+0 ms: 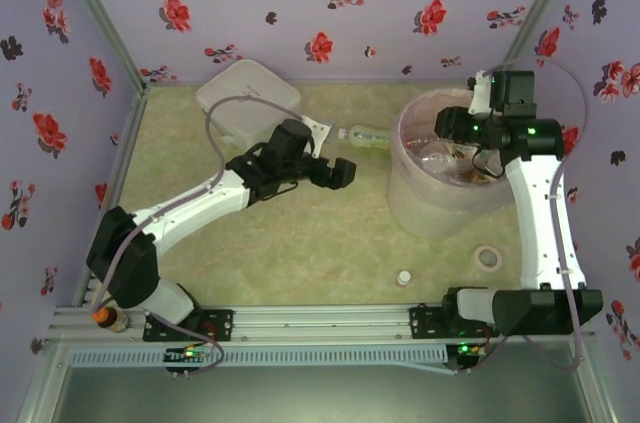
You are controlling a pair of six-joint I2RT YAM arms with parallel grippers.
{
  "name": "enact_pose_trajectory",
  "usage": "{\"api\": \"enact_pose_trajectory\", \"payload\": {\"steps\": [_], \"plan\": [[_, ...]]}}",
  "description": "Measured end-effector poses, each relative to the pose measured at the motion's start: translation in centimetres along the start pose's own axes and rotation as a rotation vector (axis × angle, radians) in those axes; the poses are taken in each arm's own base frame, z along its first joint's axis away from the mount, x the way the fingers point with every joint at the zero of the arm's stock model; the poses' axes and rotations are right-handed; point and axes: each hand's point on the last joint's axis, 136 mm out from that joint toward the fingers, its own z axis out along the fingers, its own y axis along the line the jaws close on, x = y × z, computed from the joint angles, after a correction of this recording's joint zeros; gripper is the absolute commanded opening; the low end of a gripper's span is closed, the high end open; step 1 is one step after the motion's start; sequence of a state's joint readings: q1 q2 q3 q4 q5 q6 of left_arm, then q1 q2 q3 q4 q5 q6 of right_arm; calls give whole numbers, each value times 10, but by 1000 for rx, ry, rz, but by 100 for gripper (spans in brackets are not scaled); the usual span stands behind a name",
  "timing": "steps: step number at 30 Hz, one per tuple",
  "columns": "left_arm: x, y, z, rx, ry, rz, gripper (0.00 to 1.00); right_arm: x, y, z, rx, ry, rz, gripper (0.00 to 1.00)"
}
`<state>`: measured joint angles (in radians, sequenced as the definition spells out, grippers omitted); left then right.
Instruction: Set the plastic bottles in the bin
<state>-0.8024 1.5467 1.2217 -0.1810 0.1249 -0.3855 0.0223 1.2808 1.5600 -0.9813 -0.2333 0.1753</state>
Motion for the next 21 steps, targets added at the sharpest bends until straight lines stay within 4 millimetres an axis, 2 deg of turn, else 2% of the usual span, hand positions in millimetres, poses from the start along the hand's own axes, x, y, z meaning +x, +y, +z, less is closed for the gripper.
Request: {"api": "enact_pose_trajectory", "payload": {"steps": [4,8,12,15,18,21], "plan": [[-26,19,15,-23,-16,-3,100,-16,-4,-10,20,-48,49,69],[-42,37,41,-26,-8,48,100,-38,-20,-37,45,-166,130,73],[-41,60,82,-2,41,120,100,-46,-26,-74,40,-276,190,75],[-41,80,118,26,78,139,100,-44,-20,-99,20,-334,190,76],[-39,101,150,41,94,158,100,-40,-10,-115,-5,-355,180,77],[-37,117,173,47,109,196,100,-33,-5,-121,-20,-351,177,77]]}}
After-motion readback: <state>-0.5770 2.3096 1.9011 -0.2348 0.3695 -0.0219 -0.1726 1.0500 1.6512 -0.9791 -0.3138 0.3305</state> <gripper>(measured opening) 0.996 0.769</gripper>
